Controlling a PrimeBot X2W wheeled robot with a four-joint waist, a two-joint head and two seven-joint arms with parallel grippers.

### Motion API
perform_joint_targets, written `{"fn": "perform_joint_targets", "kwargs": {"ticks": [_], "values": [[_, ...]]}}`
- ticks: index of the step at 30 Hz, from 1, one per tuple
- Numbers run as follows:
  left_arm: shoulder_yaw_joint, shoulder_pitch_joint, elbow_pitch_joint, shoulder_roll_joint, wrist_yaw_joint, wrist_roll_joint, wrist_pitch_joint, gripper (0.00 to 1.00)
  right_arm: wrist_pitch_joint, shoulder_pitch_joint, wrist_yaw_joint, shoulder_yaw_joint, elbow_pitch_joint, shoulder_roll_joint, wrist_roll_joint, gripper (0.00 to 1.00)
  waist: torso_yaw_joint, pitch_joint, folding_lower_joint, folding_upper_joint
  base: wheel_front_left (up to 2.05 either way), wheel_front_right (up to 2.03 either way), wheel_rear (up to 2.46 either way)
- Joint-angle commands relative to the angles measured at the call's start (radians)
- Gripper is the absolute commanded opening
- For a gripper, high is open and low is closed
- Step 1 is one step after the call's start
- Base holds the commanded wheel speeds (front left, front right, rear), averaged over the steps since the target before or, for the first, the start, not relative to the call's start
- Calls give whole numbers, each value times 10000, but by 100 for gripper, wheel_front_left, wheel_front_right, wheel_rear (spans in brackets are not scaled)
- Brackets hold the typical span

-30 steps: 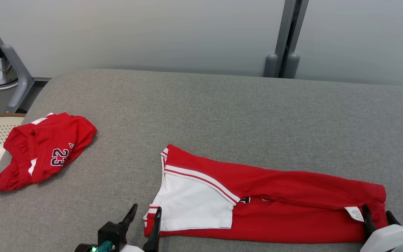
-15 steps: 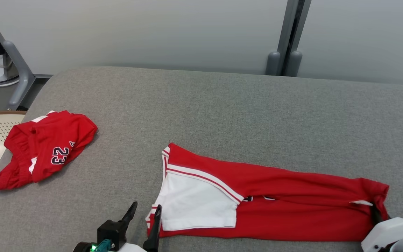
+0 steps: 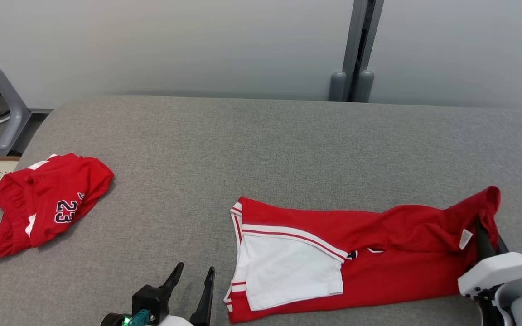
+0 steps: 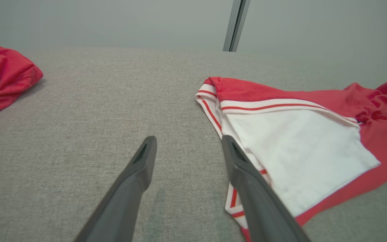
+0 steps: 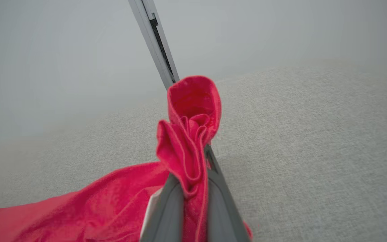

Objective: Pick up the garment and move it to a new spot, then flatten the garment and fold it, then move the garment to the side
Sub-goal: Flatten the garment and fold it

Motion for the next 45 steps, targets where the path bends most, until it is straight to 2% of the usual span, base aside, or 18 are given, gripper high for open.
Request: {"fn": "perform_joint_targets", "kwargs": {"ticks": [1, 10, 17, 26, 31, 32, 33, 34, 39, 42, 45], "values": [[-1, -94, 19, 47, 35, 19, -46, 100, -41, 81, -3, 245, -217, 70, 75, 0, -7, -43, 0, 0, 0, 0, 0], [-85, -25, 108, 47, 8, 41, -47, 100, 435, 248, -3, 3440, -1416, 653, 1651, 0, 222, -261, 0, 0, 0, 0, 0], [-347, -260, 101, 49, -6, 121, -47, 100, 853, -134, -3, 5668, -1857, 778, 2575, 0, 725, -243, 0, 0, 0, 0, 0], [-505, -404, 244, 46, -7, 23, -47, 100, 459, -967, -1, 7141, -919, 960, 3121, 0, 1355, -115, 0, 0, 0, 0, 0], [-605, -488, 269, 47, 29, -39, -47, 100, 201, -1342, -1, 7919, -634, 966, 3821, 0, 1493, -42, 0, 0, 0, 0, 0], [-623, -502, 268, 46, 41, -55, -47, 100, 161, -1408, -1, 8002, -583, 966, 3981, 24, 1503, -39, 0, 0, 0, 0, 0], [-646, -504, 275, 46, 58, -74, -47, 100, 91, -1480, -1, 8111, -580, 965, 4152, 73, 1507, -42, 0, 0, 0, 0, 0], [-664, -505, 283, 46, 78, -88, -47, 100, 65, -1540, -1, 8217, -609, 967, 4363, 100, 1500, -40, 0, 0, 0, 0, 0], [-629, -522, 320, 47, 152, -138, -47, 100, -53, -1843, -1, 8382, -638, 964, 4885, 100, 1314, -63, 0, 0, 0, 0, 0], [-593, -540, 332, 47, 164, -100, -47, 100, -53, -1952, -1, 7933, -608, 939, 4638, 100, 1206, -76, 0, 0, 0, 0, 0], [-479, -549, 293, 47, 214, -44, -47, 100, -40, -1822, -1, 6939, -485, 947, 3822, 100, 1029, -103, 0, 0, 0, 0, 0]]}}
